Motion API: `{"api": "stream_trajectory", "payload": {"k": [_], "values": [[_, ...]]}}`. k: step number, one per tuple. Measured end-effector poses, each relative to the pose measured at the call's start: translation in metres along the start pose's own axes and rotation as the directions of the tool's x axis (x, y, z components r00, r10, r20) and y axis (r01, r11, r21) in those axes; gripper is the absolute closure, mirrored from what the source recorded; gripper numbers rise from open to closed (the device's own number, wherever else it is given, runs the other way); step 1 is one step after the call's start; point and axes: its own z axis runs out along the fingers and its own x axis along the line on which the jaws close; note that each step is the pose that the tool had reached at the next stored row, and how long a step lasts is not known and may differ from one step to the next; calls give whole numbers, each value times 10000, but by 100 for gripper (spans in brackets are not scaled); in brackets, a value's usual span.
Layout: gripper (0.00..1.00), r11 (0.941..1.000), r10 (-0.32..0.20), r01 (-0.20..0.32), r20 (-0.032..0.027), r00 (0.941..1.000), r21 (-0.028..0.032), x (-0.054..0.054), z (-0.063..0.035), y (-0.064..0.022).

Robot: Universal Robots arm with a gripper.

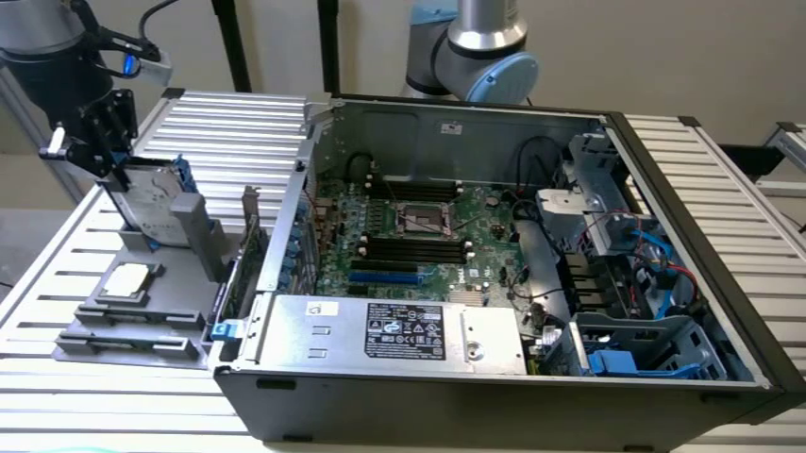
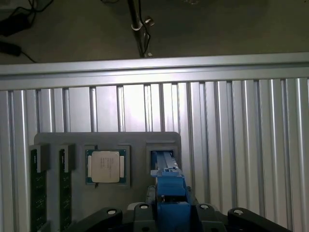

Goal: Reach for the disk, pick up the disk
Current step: 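Pick up the disk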

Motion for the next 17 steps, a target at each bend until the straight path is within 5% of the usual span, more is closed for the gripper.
{"api": "stream_trajectory", "payload": {"k": [8,17], "values": [[67,10000,1,-1,-1,10000,-3,-3,-141,-1],[67,10000,-10,10,-1,10000,-2,-8,-529,-32]]}}
